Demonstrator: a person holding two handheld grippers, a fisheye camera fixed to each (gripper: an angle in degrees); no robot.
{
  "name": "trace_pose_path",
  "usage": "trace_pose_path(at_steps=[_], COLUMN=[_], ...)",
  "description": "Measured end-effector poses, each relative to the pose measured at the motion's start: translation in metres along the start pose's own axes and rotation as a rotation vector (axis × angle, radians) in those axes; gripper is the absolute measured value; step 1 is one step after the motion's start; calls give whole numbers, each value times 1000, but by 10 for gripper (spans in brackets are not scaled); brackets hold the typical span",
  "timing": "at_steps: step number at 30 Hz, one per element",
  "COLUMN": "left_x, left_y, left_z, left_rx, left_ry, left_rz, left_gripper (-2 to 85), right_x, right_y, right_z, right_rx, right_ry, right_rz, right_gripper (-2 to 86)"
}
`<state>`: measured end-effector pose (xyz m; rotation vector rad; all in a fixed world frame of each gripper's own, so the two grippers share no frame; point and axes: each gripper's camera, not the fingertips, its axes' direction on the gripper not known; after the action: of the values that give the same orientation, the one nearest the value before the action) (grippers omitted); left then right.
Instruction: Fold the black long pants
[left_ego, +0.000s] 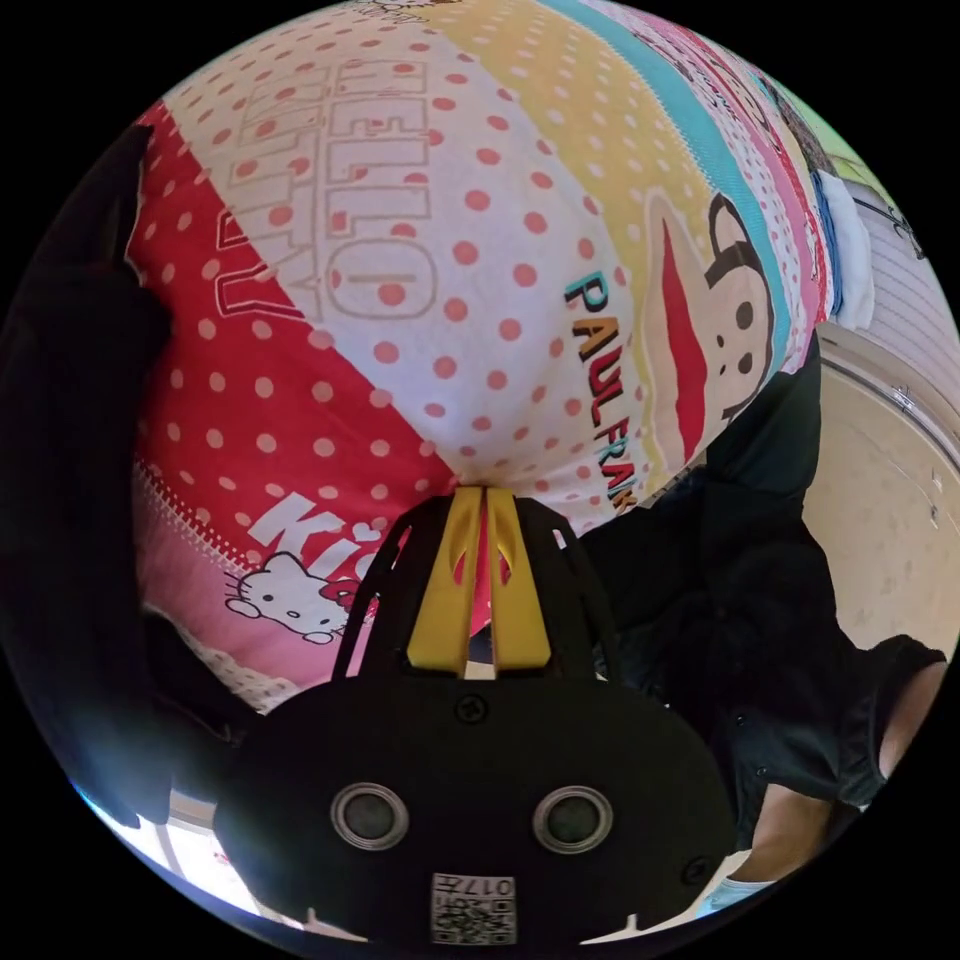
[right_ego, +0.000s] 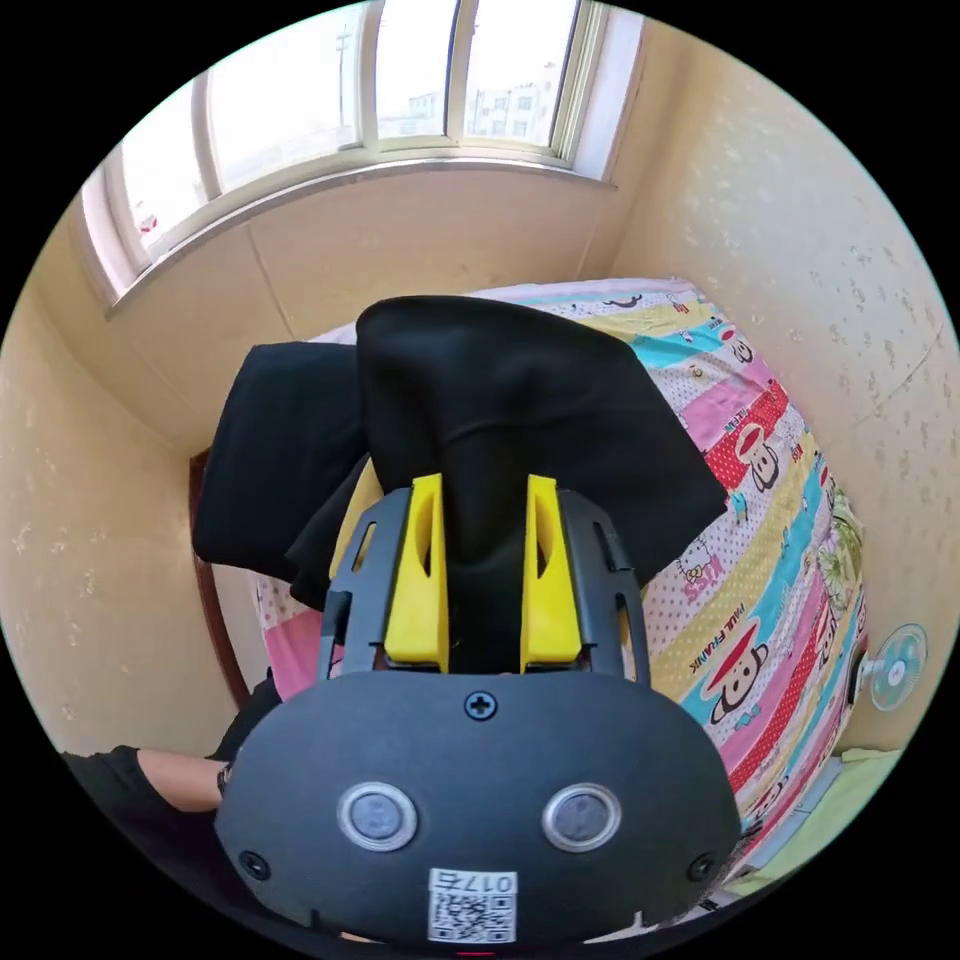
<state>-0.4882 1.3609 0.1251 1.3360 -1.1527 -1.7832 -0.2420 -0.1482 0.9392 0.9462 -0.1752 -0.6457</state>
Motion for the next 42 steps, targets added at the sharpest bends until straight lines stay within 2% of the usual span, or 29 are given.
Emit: trace_pose_path(at_steps=[3, 4, 8, 12, 18, 22, 23, 26, 31, 35, 39, 42], left_x=[-6, -9, -19, -26, -30, -26, -26, -28, -22, -5, 19, 46], left_y=[4, 6, 15, 26, 40, 44, 44, 45, 54, 91, 121, 132], left_z=[-3, -4, -8, -9, -12, -15, -16, -17, -18, -17, -29, -69], left_rx=[14, 21, 52, 91, 141, 135, 127, 105, 99, 255, 364, 581], left_ry=[25, 42, 96, 138, 168, 155, 159, 177, 162, 119, 69, 134], left_rz=[-3, -10, -53, -84, -128, -143, -149, -162, -191, -259, -314, -281], left_gripper=[-6, -6, -6, -6, -6, -6, -6, -6, -6, -3, 37, 64], right_x=[-15, -21, -12, 24, 74, 92, 84, 66, 40, 27, 43, 67], right_y=[23, 35, 101, 198, 421, 585, 618, 670, 711, 739, 771, 807], right_z=[-27, -37, -53, -64, -25, -4, -23, -45, -44, -55, -67, -77], right_rx=[-1, -14, -169, -285, -525, -522, -299, -80, 121, 204, 279, 390], right_ry=[112, 220, 479, 503, 384, 252, 258, 241, 352, 390, 233, -2], right_rz=[-82, -135, -279, -272, -39, 352, 442, 656, 745, 715, 741, 793], right_gripper=[56, 47, 31, 23, 12, 5, 4, 4, 4, 4, 4, 5])
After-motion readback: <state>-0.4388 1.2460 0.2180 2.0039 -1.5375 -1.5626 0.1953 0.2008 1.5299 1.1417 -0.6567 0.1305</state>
